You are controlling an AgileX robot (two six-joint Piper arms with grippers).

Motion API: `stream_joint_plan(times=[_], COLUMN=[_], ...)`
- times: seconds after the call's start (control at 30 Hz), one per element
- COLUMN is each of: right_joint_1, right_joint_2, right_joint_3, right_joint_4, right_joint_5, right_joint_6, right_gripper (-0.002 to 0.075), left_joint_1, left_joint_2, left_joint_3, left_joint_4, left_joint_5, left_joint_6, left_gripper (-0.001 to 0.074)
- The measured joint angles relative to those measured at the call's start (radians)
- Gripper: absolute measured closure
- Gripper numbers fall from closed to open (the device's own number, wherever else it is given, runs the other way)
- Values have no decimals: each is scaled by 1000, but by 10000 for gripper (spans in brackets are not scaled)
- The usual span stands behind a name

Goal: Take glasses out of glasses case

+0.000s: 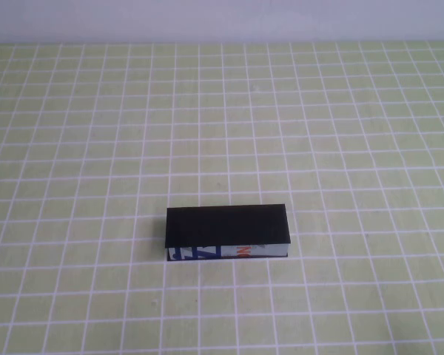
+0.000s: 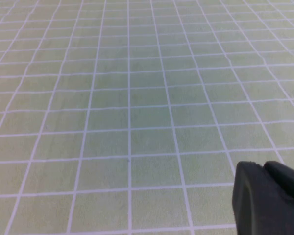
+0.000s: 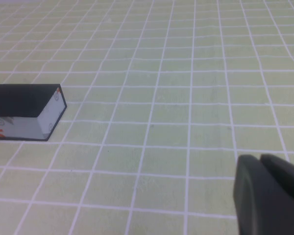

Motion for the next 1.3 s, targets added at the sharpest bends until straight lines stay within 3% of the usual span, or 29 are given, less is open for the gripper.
stream_joint_plan(times=[1.0, 1.17, 1.3], right_joint_1=[0, 0, 0], right_joint_2=[0, 0, 0], right_joint_3=[0, 0, 0], right_joint_4=[0, 0, 0], right_joint_5=[0, 0, 0], right_joint_6=[0, 0, 0], right_gripper=[743, 743, 743], left_joint_1=[0, 0, 0], left_joint_2=[0, 0, 0], left_joint_3=[0, 0, 0], left_joint_4=[61, -16, -199], left_joint_5=[-2, -29, -85], left_joint_6=[0, 0, 0], left_gripper=[739, 739, 739])
